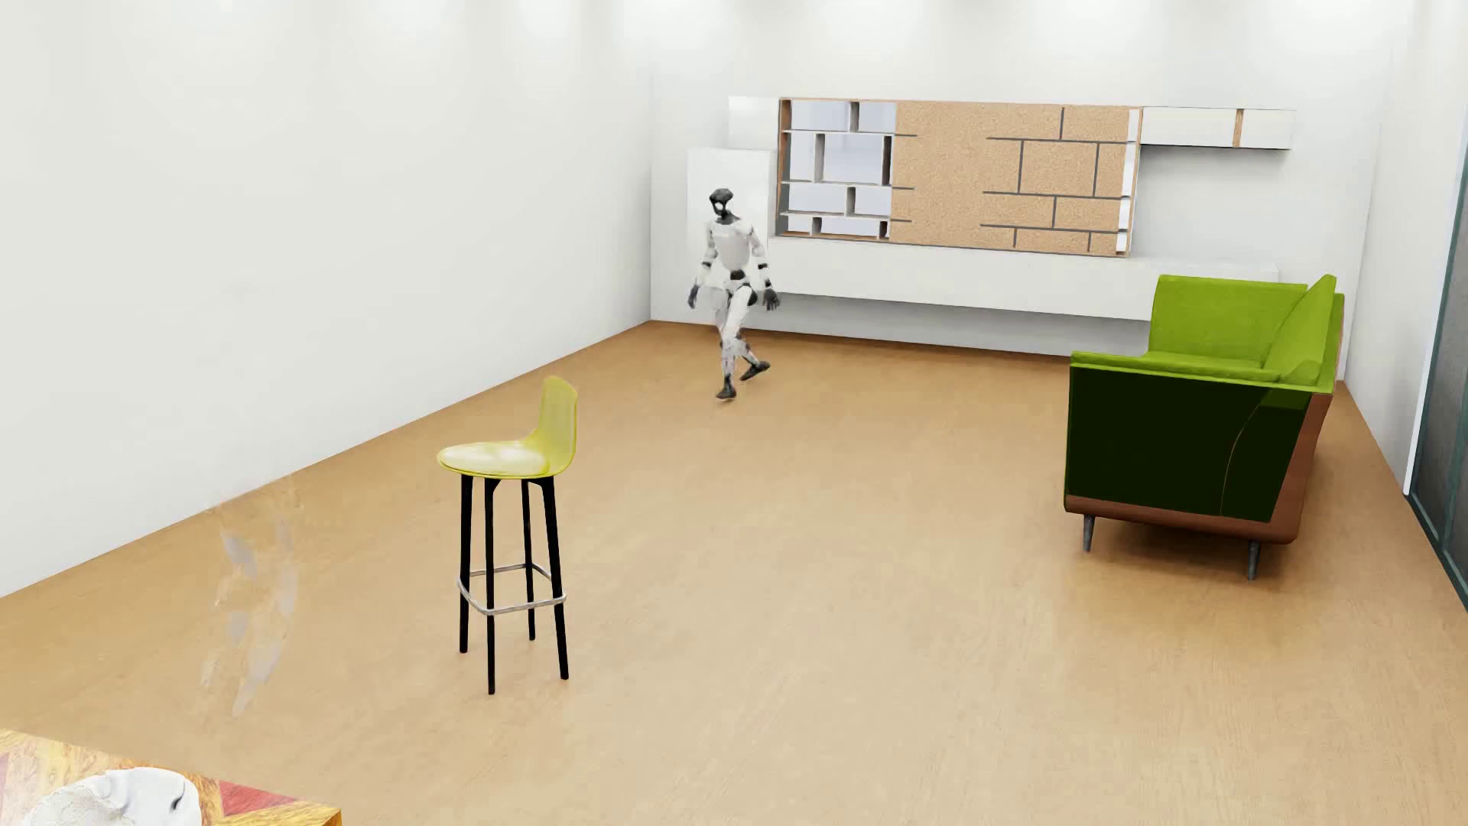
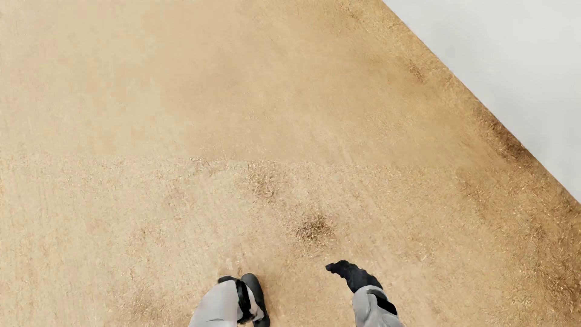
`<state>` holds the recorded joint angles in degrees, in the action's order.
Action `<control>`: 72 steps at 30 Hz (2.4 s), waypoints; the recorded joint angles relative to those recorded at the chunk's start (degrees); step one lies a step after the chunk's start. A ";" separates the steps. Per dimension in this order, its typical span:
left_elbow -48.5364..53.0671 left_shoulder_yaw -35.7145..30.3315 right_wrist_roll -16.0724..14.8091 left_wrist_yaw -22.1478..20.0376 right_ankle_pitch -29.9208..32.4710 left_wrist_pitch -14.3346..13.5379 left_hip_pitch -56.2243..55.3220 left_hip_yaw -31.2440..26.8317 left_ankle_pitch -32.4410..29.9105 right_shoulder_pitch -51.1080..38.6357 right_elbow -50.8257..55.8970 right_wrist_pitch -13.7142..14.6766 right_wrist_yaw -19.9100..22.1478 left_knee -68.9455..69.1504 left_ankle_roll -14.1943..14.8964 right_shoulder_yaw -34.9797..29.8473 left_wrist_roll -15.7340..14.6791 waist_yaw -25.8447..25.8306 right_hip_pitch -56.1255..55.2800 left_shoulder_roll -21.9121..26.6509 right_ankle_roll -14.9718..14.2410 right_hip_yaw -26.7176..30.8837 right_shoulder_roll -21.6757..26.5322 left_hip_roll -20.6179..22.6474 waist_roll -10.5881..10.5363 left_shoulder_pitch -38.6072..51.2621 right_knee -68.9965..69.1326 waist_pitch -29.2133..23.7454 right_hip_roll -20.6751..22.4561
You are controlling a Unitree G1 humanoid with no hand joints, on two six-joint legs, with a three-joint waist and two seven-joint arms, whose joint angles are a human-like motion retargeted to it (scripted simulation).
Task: Walk to stool
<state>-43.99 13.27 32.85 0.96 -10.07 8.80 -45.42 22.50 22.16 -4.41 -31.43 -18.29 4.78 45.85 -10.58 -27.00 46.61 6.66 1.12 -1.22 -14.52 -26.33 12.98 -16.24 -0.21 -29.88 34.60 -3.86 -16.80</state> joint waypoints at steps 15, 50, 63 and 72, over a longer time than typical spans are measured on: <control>24.20 -21.09 -1.36 -10.12 7.26 -14.91 48.50 -18.89 -7.69 32.13 -8.77 -4.98 -2.26 -11.08 9.05 18.23 -15.12 -12.13 -50.87 9.39 13.20 20.08 -3.67 14.48 -1.20 21.82 -2.74 1.45 11.28; 4.75 -4.30 13.64 -15.65 -14.15 4.96 4.02 -14.91 -10.39 2.16 -10.01 0.34 -10.75 -1.73 12.87 -1.77 -16.75 -3.86 -10.12 4.08 17.75 18.08 2.19 11.51 -1.19 12.54 -10.04 3.49 20.41; 1.16 -12.33 -4.10 -1.37 3.52 1.46 36.08 -11.80 1.04 10.70 -4.65 -7.05 -0.23 -23.47 7.57 7.47 4.52 -6.16 -40.47 4.89 12.42 22.51 -0.37 19.30 2.52 25.05 17.06 2.93 12.20; 36.78 -25.32 6.86 -7.39 -3.74 -17.02 22.93 -25.43 -11.27 32.62 4.02 -5.44 -8.10 33.98 1.75 17.73 -7.16 -8.38 -34.87 8.77 13.99 8.85 -6.75 -1.14 0.60 15.75 9.68 2.43 4.16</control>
<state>-7.21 -12.05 39.71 -6.43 -13.81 -8.22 -22.50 -2.93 10.89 28.21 -27.41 -23.73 -3.31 79.83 -8.83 -9.27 39.45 -1.72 -33.75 7.55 -0.52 -17.47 6.23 -17.38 0.38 -14.13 44.28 -1.43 -12.64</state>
